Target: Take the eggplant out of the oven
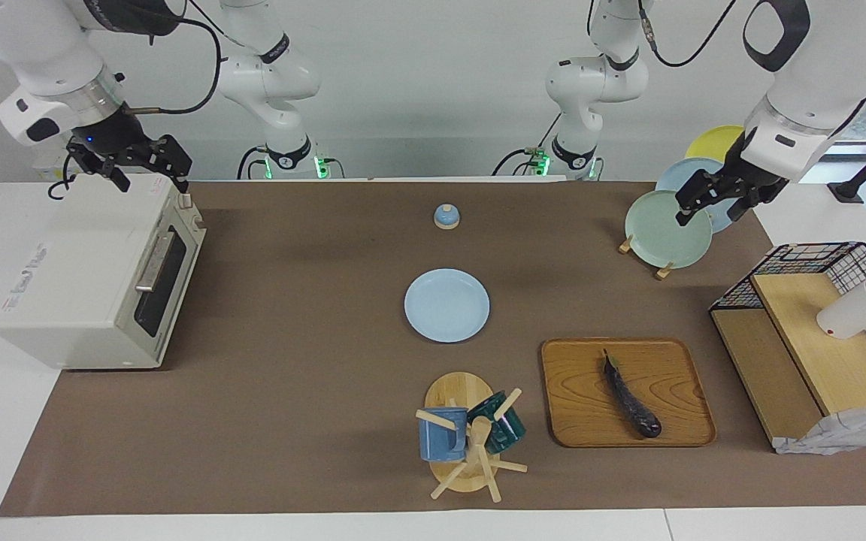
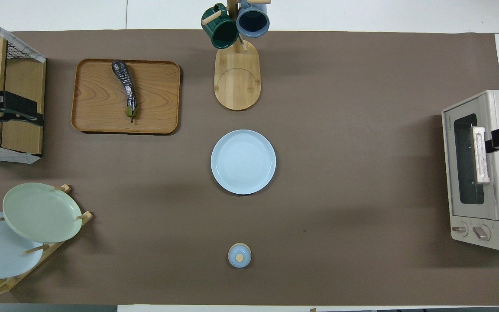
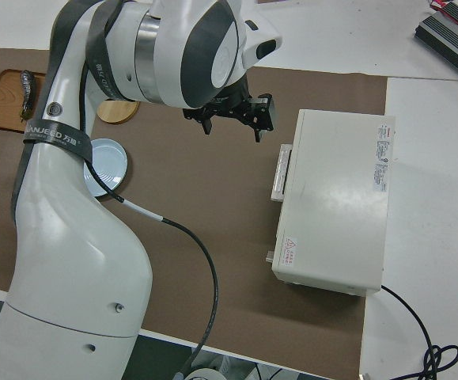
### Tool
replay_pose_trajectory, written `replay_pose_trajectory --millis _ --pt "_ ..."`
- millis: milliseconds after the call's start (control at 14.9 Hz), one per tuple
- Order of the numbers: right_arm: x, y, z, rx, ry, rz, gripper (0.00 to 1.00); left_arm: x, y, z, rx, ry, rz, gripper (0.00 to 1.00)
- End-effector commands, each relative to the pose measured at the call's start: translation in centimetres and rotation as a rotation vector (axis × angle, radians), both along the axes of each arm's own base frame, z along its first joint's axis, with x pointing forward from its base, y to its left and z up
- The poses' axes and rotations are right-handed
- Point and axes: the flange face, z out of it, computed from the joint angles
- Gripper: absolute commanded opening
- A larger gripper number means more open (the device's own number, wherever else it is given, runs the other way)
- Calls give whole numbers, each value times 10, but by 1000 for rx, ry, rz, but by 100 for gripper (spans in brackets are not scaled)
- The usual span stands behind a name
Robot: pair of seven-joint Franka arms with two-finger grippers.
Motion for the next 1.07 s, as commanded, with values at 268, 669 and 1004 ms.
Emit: replay_pose_trajectory --millis 268,669,1004 --pt "-4 3 2 15 -7 -8 100 -36 2 -44 26 34 -25 100" --pt "-4 1 3 1 -9 -9 100 -32 4 -24 27 39 -52 100" --pt "-4 0 3 -3 -8 -9 100 -35 -2 -26 27 52 -62 100"
